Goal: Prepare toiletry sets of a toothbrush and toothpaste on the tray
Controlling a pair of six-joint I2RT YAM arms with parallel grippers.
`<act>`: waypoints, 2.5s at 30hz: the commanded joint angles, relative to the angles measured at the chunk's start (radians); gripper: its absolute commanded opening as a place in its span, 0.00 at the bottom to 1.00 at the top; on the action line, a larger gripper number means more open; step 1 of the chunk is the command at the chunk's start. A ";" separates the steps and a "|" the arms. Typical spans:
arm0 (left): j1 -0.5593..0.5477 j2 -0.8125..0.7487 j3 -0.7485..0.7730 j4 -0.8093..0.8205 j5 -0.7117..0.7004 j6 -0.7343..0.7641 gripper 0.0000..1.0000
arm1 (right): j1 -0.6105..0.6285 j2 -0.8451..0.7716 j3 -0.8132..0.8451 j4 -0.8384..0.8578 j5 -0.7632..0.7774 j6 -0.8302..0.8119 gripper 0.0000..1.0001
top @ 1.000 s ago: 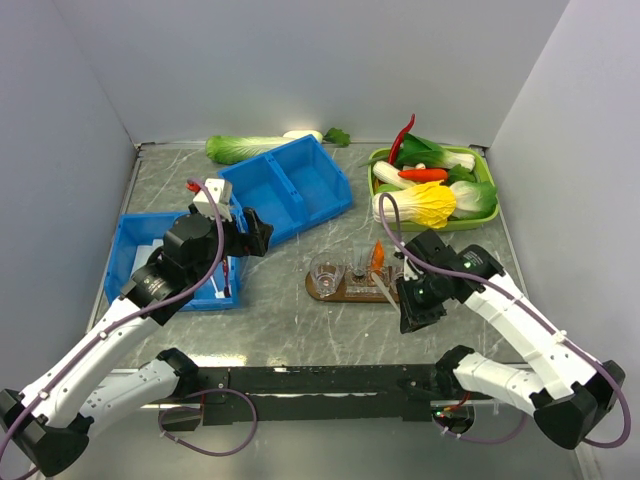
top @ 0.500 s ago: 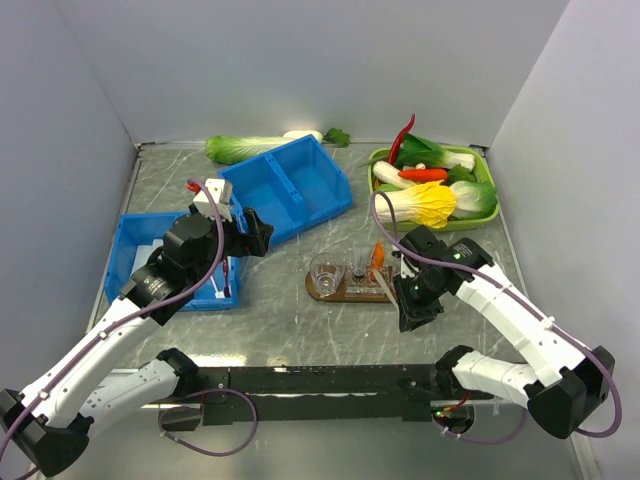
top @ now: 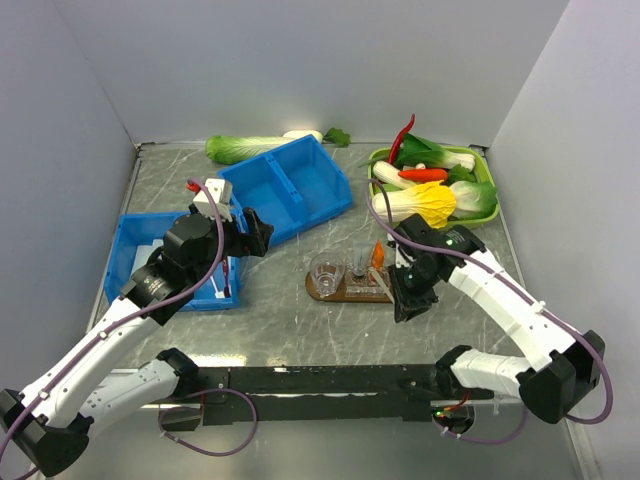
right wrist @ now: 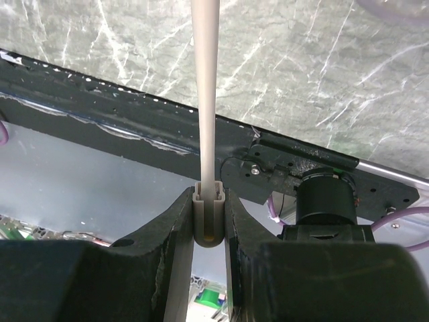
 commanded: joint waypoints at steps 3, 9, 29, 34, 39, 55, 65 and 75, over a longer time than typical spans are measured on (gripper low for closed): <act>0.003 -0.008 -0.002 0.027 -0.009 0.019 0.96 | -0.010 0.035 0.068 -0.243 0.025 -0.004 0.07; 0.003 -0.014 -0.003 0.027 -0.009 0.020 0.96 | -0.011 0.061 0.081 -0.243 0.032 -0.007 0.12; 0.003 -0.026 -0.009 0.027 -0.025 0.025 0.97 | -0.011 0.073 0.144 -0.224 0.092 -0.010 0.54; 0.003 -0.023 -0.011 0.025 -0.032 0.025 0.96 | -0.011 0.068 0.167 -0.224 0.097 -0.011 0.62; 0.003 -0.018 -0.012 0.025 -0.036 0.026 0.97 | -0.013 0.053 0.193 -0.225 0.097 -0.010 0.70; 0.006 -0.003 -0.038 0.035 -0.101 0.045 0.96 | -0.013 -0.090 0.246 -0.014 0.060 -0.007 0.79; 0.140 0.037 -0.034 0.012 -0.248 0.036 0.92 | -0.013 -0.223 0.118 0.403 0.036 0.027 0.73; 0.431 0.190 -0.018 -0.008 -0.128 0.011 0.69 | -0.011 -0.287 0.053 0.494 0.026 -0.048 0.68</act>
